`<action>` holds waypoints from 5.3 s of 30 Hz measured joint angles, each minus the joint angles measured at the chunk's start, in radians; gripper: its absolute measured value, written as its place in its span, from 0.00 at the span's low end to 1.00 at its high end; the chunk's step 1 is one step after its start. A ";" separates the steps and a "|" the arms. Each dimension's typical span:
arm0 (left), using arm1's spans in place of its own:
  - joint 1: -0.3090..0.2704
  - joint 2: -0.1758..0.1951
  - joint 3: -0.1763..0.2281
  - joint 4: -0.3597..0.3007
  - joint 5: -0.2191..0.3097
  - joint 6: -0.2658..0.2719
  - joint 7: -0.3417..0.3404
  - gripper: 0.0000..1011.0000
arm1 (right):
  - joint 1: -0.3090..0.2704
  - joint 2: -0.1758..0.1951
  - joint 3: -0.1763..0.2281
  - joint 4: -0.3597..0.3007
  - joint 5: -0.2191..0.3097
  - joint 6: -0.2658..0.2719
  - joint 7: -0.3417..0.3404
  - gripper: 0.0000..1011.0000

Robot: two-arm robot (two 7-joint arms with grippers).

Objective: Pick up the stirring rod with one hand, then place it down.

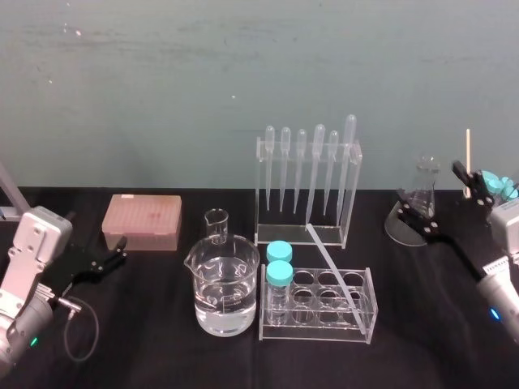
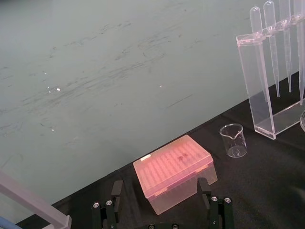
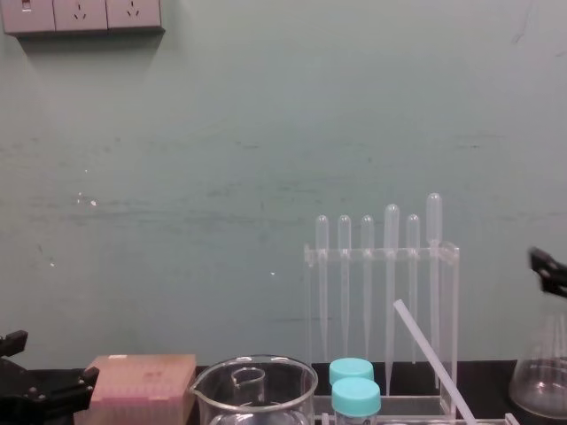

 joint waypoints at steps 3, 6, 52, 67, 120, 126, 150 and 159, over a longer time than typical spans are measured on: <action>0.000 0.000 0.000 0.000 0.000 0.000 0.000 0.99 | 0.023 -0.005 -0.015 -0.004 0.032 -0.045 0.082 0.99; 0.000 0.000 0.000 0.000 0.000 0.000 0.000 0.99 | 0.040 -0.009 -0.031 -0.005 0.088 -0.058 0.166 0.99; 0.000 0.000 0.000 0.000 0.000 0.000 0.000 0.99 | 0.145 -0.075 -0.089 0.110 0.369 0.312 0.634 0.99; 0.000 0.000 0.000 0.000 0.000 0.000 0.000 0.99 | 0.145 -0.073 -0.090 0.110 0.370 0.309 0.634 0.81; 0.000 0.000 0.000 0.000 0.000 0.000 0.000 0.99 | 0.140 -0.129 0.012 0.073 0.292 0.022 0.610 0.07; 0.000 0.000 0.000 0.000 0.000 0.000 0.000 0.99 | 0.137 -0.182 0.045 0.134 0.286 -0.156 0.622 0.07; 0.000 0.000 0.000 0.000 0.000 0.000 0.000 0.99 | 0.128 -0.219 0.076 0.220 0.341 -0.197 0.693 0.07; 0.000 0.000 0.000 0.000 0.000 0.000 0.000 0.99 | 0.129 -0.219 0.075 0.220 0.341 -0.200 0.693 0.07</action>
